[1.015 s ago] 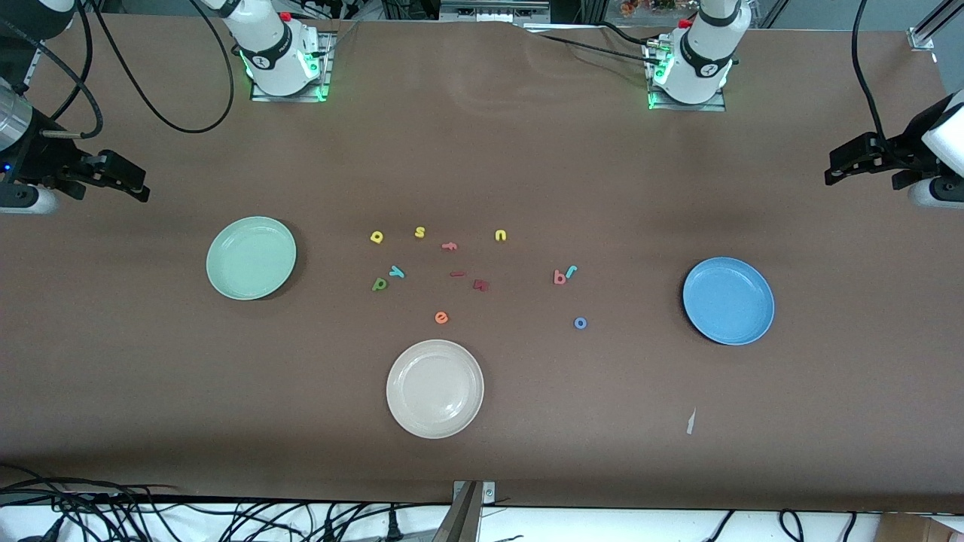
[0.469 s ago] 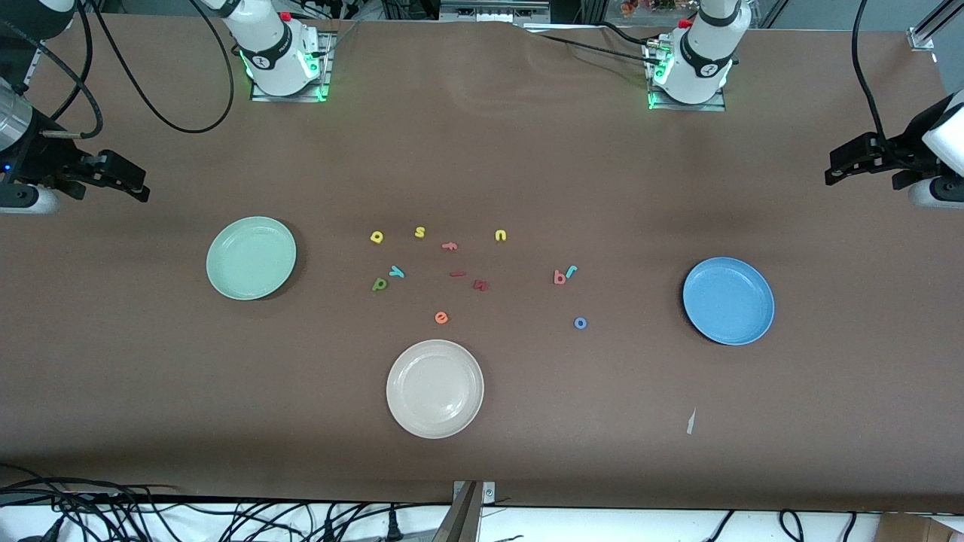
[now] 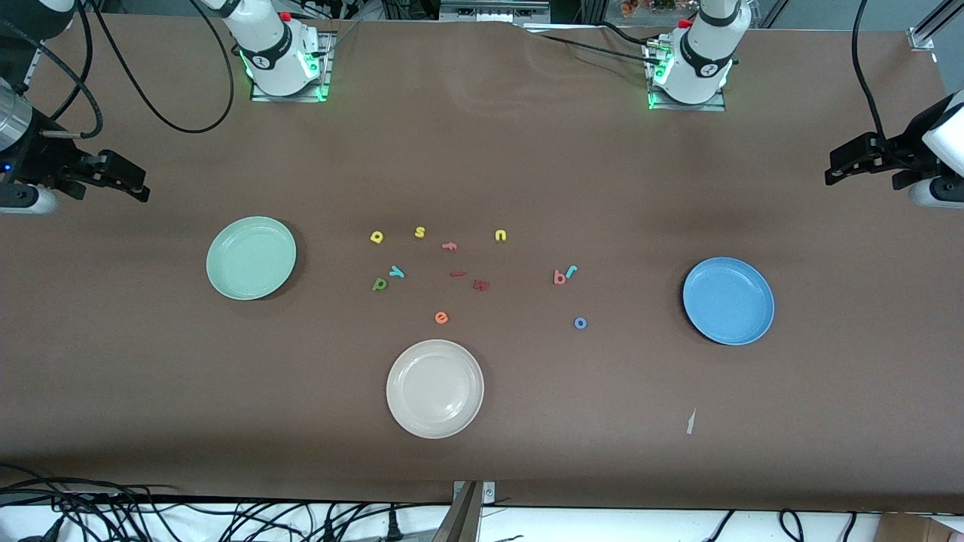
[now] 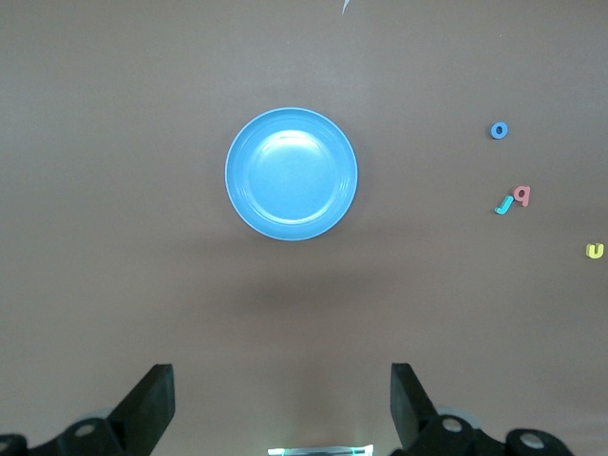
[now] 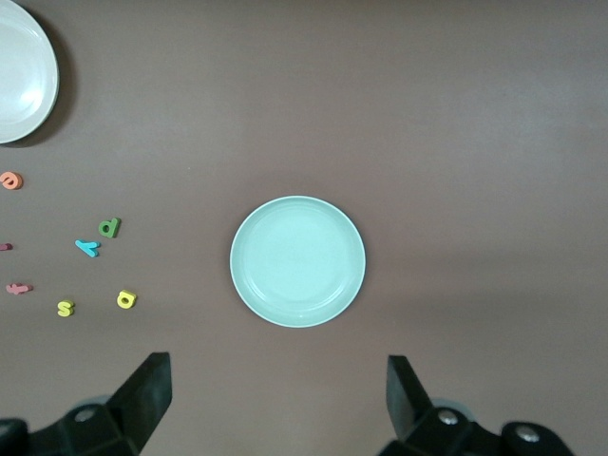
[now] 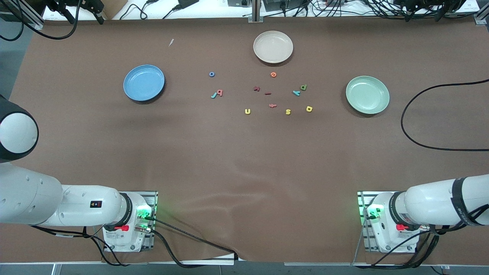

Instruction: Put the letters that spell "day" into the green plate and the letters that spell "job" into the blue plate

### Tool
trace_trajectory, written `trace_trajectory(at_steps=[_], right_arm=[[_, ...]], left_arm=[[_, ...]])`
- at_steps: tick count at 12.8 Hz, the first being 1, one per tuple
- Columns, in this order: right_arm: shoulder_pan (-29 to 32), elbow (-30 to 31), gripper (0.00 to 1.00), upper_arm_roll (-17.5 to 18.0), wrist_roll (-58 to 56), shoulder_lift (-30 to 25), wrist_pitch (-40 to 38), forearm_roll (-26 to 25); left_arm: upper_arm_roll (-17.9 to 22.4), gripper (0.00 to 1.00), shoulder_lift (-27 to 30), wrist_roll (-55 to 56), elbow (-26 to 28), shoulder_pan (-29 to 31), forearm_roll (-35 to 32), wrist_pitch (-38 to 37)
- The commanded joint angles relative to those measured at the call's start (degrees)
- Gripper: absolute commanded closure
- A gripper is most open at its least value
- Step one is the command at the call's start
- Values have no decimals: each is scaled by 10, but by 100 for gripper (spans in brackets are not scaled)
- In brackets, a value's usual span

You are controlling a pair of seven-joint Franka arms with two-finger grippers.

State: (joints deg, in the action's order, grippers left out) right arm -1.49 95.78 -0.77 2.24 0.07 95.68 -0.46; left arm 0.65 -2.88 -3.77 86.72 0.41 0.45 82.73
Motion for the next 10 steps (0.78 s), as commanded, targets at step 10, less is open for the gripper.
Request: trace_trajectory(at_steps=[10], right_arm=[[-20, 7, 0, 5, 4, 45, -102, -3]], left_arm=[[-1, 0, -5, -3, -14, 2, -5, -11]])
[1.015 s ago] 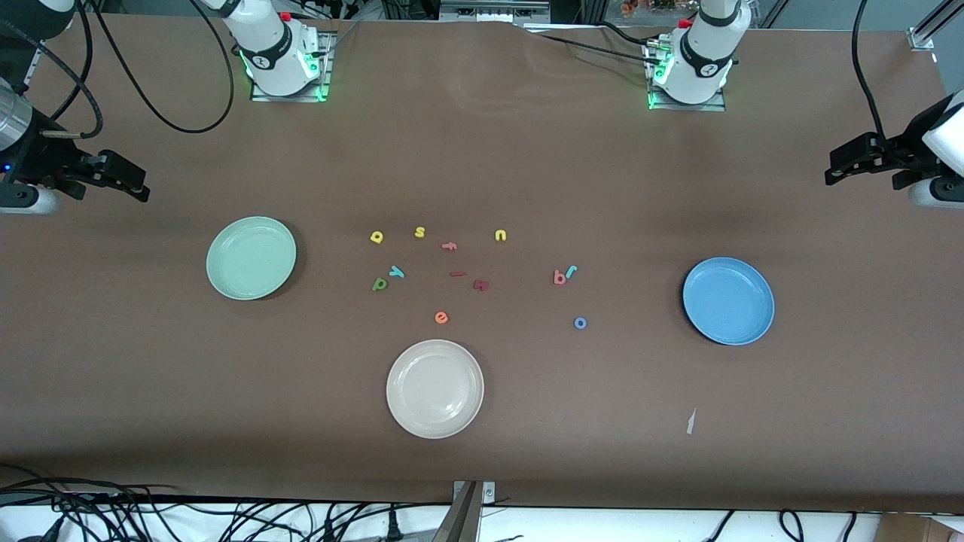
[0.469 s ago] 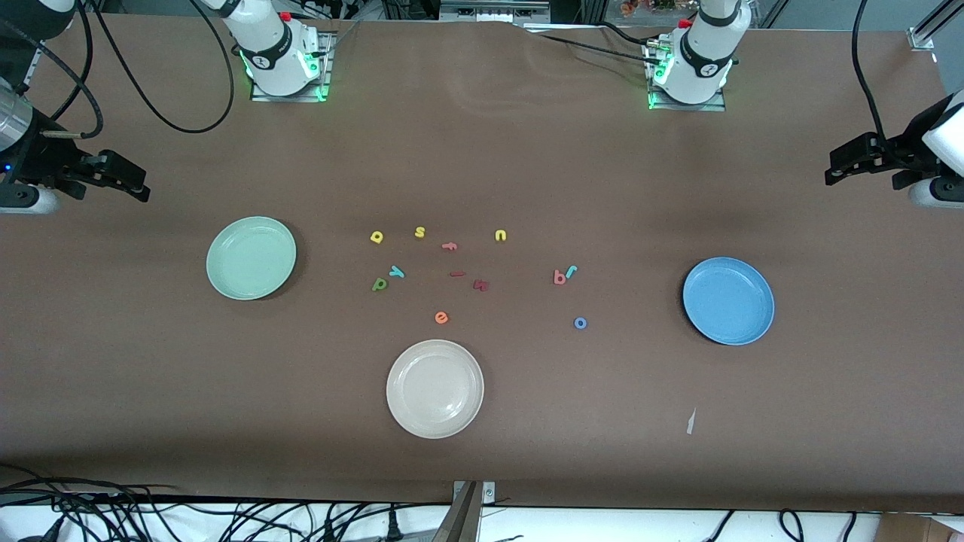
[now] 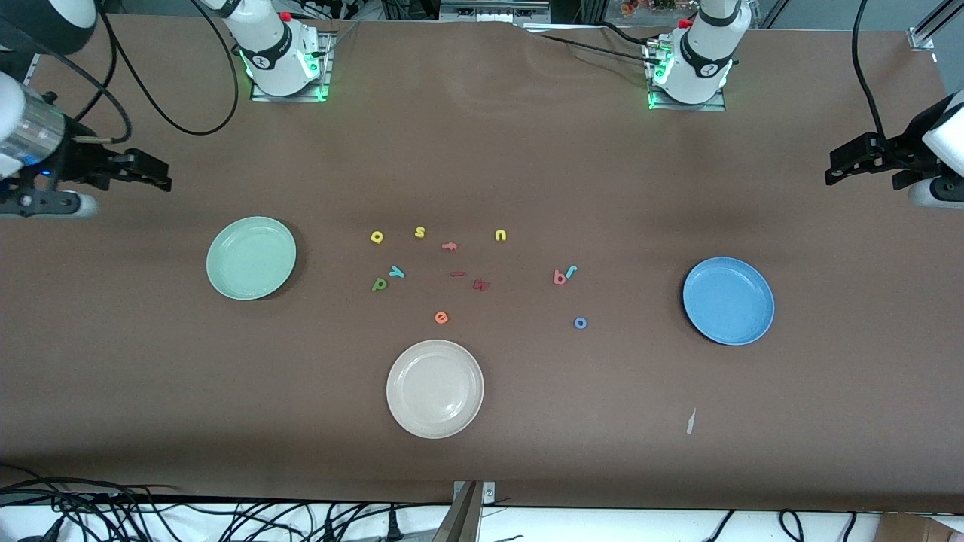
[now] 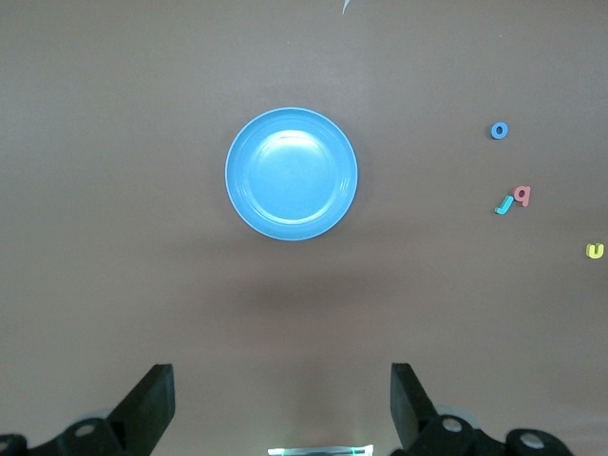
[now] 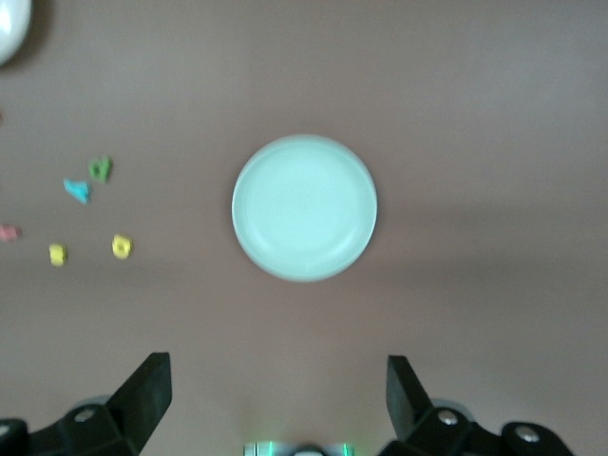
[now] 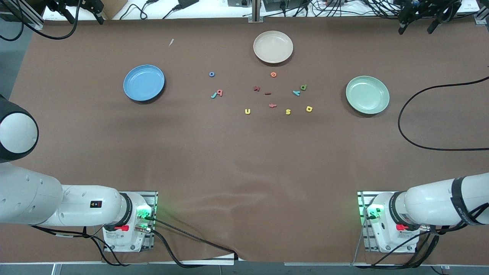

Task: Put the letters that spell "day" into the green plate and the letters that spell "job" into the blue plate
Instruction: 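Reach the right gripper to the yellow letter and grasp it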

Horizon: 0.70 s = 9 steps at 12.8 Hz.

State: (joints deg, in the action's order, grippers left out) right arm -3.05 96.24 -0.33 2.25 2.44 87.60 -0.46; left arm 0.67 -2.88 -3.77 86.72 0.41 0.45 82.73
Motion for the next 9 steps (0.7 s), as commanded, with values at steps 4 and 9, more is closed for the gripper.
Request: trace_trajectory(at_steps=[4, 9], right_arm=[[-45, 19, 0, 2, 43, 55, 25, 2], [-98, 110, 0, 2, 150, 70, 171, 2]], left_arm=[[-1, 0, -5, -2, -14, 0, -5, -11], [-2, 0, -5, 2, -14, -1, -5, -11]])
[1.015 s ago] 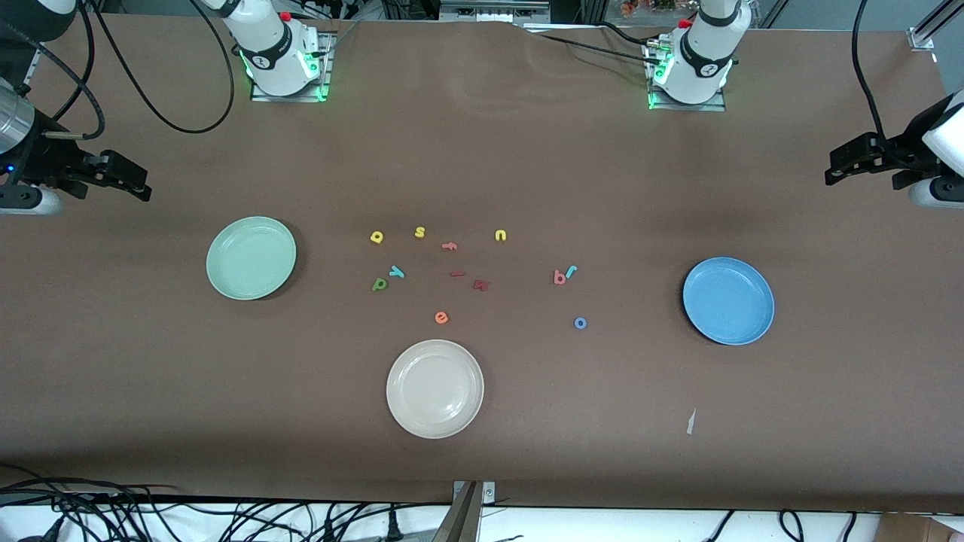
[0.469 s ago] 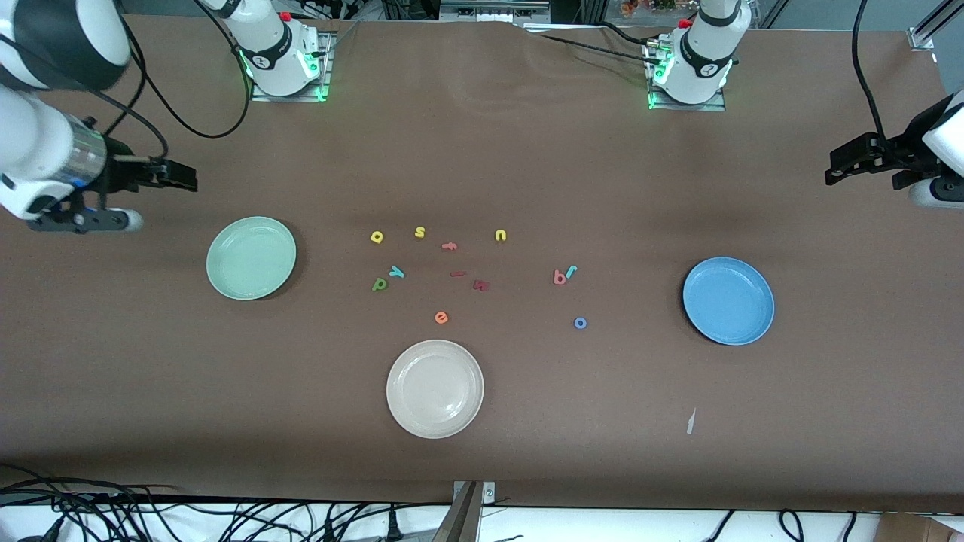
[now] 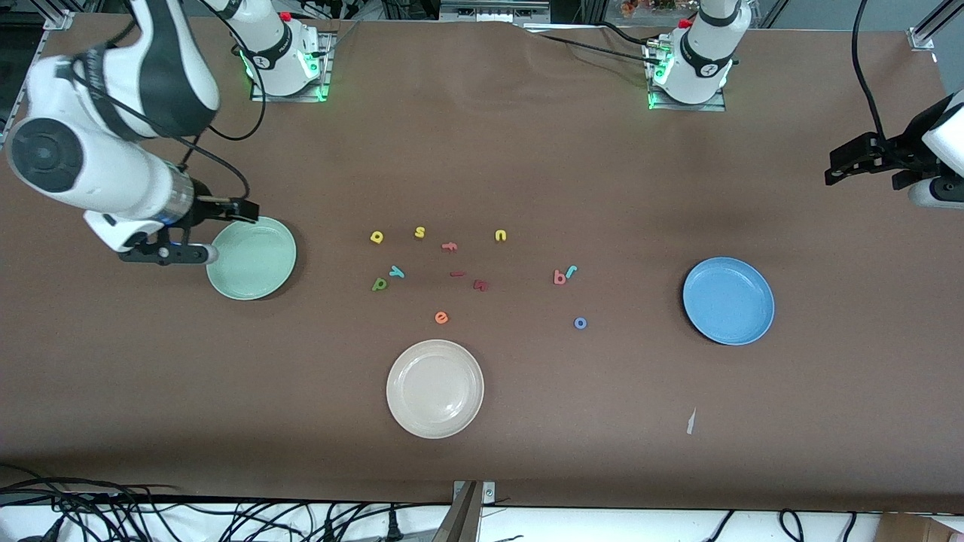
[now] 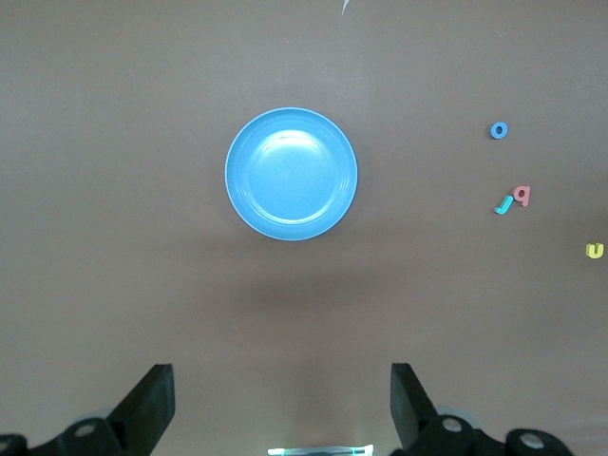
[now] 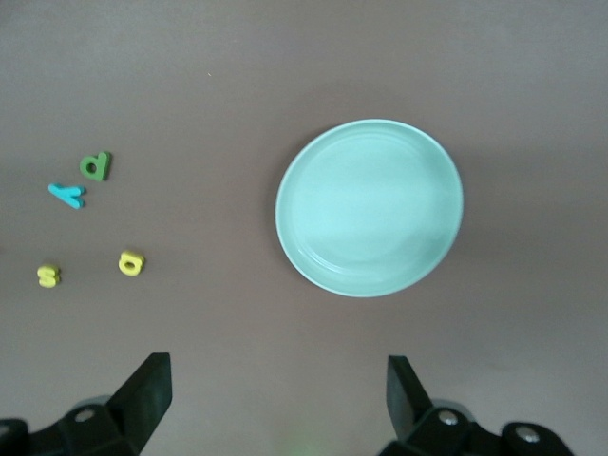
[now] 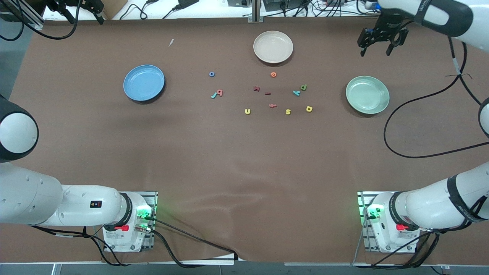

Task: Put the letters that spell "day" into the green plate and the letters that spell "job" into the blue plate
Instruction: 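Reach the right gripper to the yellow letter and grasp it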

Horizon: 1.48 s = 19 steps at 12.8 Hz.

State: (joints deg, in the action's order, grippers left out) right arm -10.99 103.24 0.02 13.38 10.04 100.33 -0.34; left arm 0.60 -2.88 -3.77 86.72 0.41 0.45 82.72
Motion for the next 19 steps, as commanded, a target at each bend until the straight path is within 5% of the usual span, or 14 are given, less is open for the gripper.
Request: trace_trajectory(at_steps=[1, 10, 13, 19], right_arm=[[-31, 62, 0, -1, 69, -5, 75, 1], [-196, 196, 2, -1, 457, 85, 383, -4], [-200, 263, 6, -1, 486, 88, 477, -4], [-209, 266, 12, -2, 505, 135, 530, -4]], left_arm=[[-2, 0, -5, 2, -14, -1, -5, -11], [-3, 0, -5, 2, -14, -1, -5, -11], [-3, 0, -5, 3, -14, -1, -5, -11], [-12, 0, -5, 6, -15, -2, -4, -12]])
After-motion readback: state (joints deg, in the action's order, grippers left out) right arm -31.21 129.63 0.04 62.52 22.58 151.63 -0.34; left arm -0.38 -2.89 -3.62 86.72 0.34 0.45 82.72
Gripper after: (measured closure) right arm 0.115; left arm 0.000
